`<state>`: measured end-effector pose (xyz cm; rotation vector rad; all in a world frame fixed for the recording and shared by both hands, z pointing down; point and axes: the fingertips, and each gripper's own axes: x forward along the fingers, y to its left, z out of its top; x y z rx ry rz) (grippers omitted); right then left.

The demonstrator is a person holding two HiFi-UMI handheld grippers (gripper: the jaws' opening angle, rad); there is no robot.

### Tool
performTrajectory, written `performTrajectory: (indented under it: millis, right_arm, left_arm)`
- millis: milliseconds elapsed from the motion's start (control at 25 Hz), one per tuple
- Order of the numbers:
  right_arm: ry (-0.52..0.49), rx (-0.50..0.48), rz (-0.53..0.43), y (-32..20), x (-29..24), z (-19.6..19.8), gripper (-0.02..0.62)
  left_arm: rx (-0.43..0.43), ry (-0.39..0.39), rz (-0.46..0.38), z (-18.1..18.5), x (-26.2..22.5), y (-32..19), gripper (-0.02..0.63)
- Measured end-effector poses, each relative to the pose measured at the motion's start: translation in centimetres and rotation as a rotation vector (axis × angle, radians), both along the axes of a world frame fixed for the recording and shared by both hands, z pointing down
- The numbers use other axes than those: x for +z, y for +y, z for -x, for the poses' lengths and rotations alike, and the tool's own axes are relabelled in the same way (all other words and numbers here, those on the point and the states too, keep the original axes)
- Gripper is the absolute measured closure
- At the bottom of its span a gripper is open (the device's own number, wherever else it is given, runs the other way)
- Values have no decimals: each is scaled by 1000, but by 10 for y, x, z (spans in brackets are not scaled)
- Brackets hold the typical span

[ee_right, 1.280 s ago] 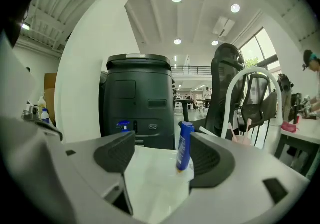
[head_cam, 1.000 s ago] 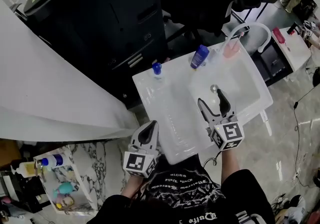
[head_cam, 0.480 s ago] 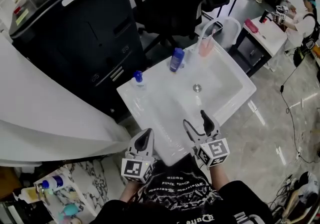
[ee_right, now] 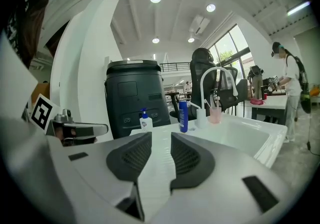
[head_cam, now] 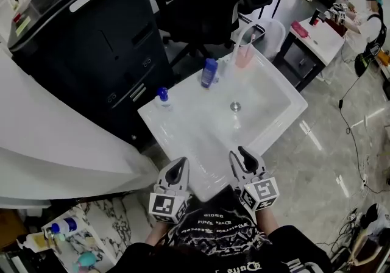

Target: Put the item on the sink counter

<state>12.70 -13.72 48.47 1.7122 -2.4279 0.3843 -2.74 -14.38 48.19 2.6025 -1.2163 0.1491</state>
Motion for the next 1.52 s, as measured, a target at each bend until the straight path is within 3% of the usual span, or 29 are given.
performTrajectory:
  millis: [320,1520]
  right_arm:
    - [32,-4,12,6,6,6,595]
    - [94,-1,28,-6,19,2,597]
  left_arm:
    - [6,-9,19,-4,7,5,600]
    - [-4,-48,35,0,17,-8,600]
